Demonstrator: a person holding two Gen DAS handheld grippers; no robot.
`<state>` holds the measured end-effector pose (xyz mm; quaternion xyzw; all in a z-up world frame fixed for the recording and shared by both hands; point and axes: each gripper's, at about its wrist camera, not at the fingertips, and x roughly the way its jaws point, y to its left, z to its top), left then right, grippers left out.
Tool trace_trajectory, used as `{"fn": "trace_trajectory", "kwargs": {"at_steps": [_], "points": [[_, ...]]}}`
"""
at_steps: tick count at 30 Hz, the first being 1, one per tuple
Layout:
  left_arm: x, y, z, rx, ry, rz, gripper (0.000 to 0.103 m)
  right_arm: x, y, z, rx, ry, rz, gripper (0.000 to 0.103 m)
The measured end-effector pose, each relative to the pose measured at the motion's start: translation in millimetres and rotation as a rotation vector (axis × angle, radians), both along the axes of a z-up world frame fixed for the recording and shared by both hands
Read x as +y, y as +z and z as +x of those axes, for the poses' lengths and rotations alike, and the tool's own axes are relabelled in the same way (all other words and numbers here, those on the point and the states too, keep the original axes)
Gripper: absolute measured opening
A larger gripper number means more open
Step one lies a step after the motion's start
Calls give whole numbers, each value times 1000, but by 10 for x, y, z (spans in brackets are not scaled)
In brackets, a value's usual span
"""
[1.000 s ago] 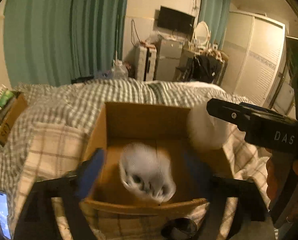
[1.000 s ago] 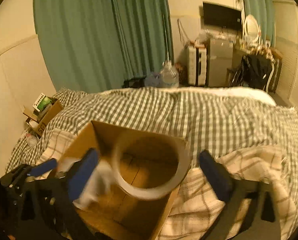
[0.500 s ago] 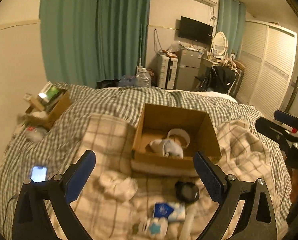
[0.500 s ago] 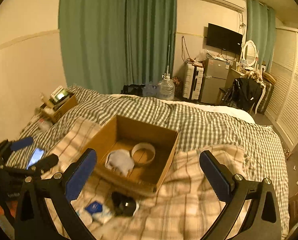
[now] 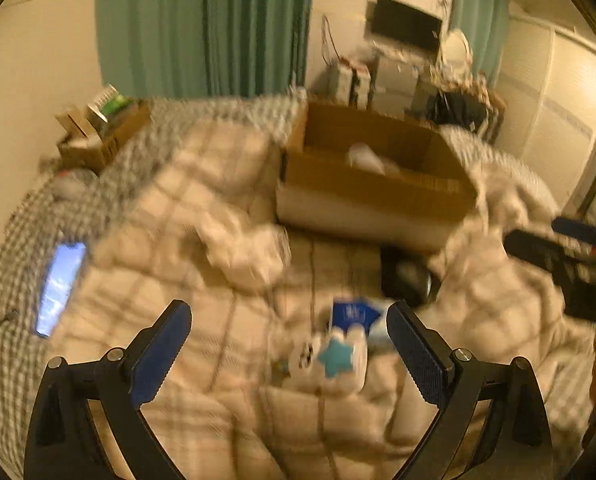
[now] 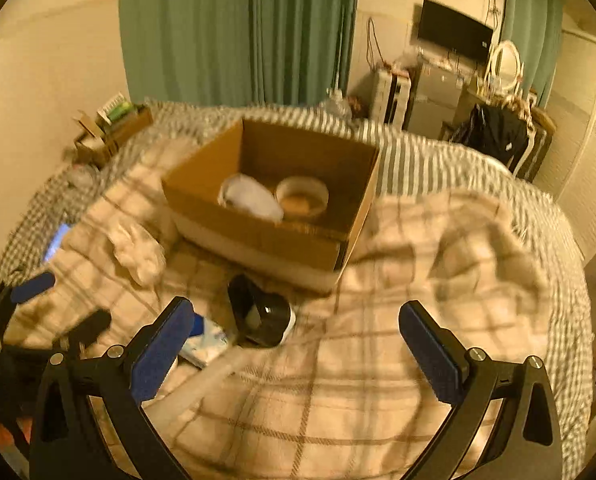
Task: Organize objects
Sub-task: 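Grasp the white star plush toy with the left gripper while the right gripper grasps the black object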
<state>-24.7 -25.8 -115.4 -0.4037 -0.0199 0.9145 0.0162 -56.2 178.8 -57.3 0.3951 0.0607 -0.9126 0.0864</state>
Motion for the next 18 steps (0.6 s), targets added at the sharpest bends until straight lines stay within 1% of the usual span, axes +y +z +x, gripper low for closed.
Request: {"fn": "trace_trajectory", "kwargs": {"at_steps": [3, 5, 7, 10, 13, 15, 17, 18], "points": [[102, -255, -81, -80, -53, -8, 101, 27, -230, -108, -42, -24, 3, 103], [147, -383, -134, -114, -47, -29, 101, 56, -354, -195, -80, -36, -10, 103], [186, -497, -175, -146, -20, -46, 97, 72, -423, -255, -100, -43, -30, 103], [275, -627, -218, -185, -43, -54, 82, 58, -511, -332, -128, -35, -37, 103], [324, -714, -248, -212, -74, -17, 67, -29, -615, -422, -150, -17, -22, 102], [326, -708, -237, -211, -74, -10, 67, -92, -677, -473, -160, -2, -9, 96], [290, -675, -197, -203, -64, 5, 67, -146, -764, -510, -180, 15, 6, 81], [265, -661, -179, -201, -56, 13, 67, -160, -813, -524, -196, 21, 7, 78]]}}
